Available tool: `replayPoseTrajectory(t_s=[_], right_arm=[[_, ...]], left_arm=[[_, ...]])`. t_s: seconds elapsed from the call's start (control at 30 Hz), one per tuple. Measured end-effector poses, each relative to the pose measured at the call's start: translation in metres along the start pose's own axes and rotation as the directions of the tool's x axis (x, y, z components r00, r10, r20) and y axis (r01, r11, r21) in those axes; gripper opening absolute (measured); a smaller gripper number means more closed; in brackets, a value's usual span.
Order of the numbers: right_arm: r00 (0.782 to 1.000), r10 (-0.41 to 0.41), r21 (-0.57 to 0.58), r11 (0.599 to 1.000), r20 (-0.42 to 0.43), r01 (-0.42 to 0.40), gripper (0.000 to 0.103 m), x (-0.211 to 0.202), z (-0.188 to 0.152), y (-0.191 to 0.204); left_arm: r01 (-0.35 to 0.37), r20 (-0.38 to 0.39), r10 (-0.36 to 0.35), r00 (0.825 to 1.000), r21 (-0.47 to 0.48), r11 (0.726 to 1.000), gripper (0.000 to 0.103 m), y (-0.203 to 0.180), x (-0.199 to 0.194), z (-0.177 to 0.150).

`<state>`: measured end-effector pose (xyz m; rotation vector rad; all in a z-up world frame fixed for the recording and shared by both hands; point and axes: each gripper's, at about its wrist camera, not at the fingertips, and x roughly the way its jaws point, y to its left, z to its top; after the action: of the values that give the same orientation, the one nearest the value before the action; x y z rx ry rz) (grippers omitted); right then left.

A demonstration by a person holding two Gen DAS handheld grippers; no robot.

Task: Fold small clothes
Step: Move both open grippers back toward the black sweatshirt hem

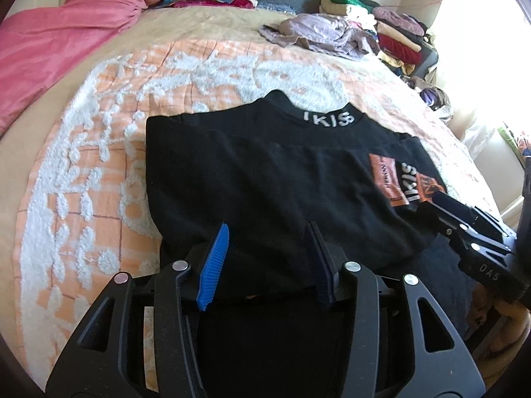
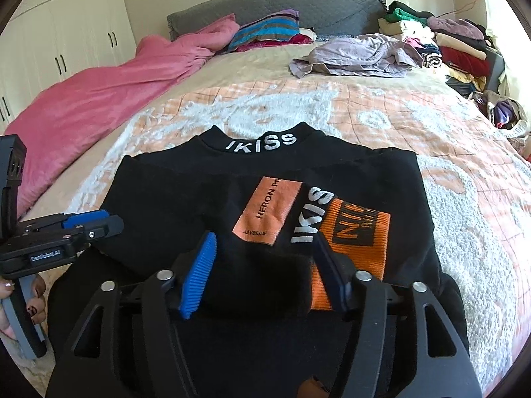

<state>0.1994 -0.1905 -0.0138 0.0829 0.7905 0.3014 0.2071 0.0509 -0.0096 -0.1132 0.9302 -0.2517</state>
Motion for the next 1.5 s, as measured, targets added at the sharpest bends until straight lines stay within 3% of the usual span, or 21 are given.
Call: replayPoseTrajectory(t_s=[0.27, 0.3, 0.33, 0.37, 0.47, 0.53, 1.0, 1.5], right_arm=[[0.998, 0.025, 0.048, 0.998, 0.051, -0.027, 0.084, -0.014, -0.002, -0.004], [0.998, 0.026, 0.051, 0.998, 0.061, -0.029, 0.086, -0.016, -0.002, -0.004], [0.997, 0.027, 0.054, 0.998, 0.069, -0.030, 0.087, -0.018, -0.002, -0.004], [0.997, 0.025, 0.057, 0.998, 0.078, -0.030, 0.090, -0.021, -0.001, -0.004], [0.995, 0.017, 0.066, 0.998, 0.101, -0.023, 0.096, -0.029, 0.001, -0.006], [0.994, 0.008, 0.068, 0.998, 0.113, -0.016, 0.097, -0.032, 0.001, -0.005], [0.984, -0.010, 0.045, 0.999, 0.176, 0.002, 0.098, -0.065, -0.001, 0.002], [0.977, -0.024, 0.059, 0.998, 0.210, 0.012, 0.098, -0.094, -0.012, -0.005]], left_arm=[[0.009, 0.030, -0.009, 1.000, -0.011, 1.000, 0.057, 0.001, -0.012, 0.003], [0.011, 0.036, -0.011, 0.999, -0.011, 1.000, 0.061, 0.001, -0.014, 0.003], [0.011, 0.042, -0.010, 0.999, -0.012, 1.000, 0.076, 0.001, -0.016, 0.003], [0.011, 0.055, -0.010, 0.998, -0.012, 1.000, 0.082, 0.000, -0.019, 0.003], [0.030, 0.078, -0.029, 0.997, -0.009, 1.000, 0.085, -0.001, -0.026, 0.003], [0.026, 0.095, -0.026, 0.995, -0.002, 1.000, 0.093, -0.002, -0.031, 0.003], [0.018, 0.155, -0.017, 0.988, -0.005, 1.000, 0.093, -0.001, -0.056, -0.004], [0.032, 0.186, -0.024, 0.982, -0.043, 0.999, 0.093, 0.009, -0.081, -0.032]])
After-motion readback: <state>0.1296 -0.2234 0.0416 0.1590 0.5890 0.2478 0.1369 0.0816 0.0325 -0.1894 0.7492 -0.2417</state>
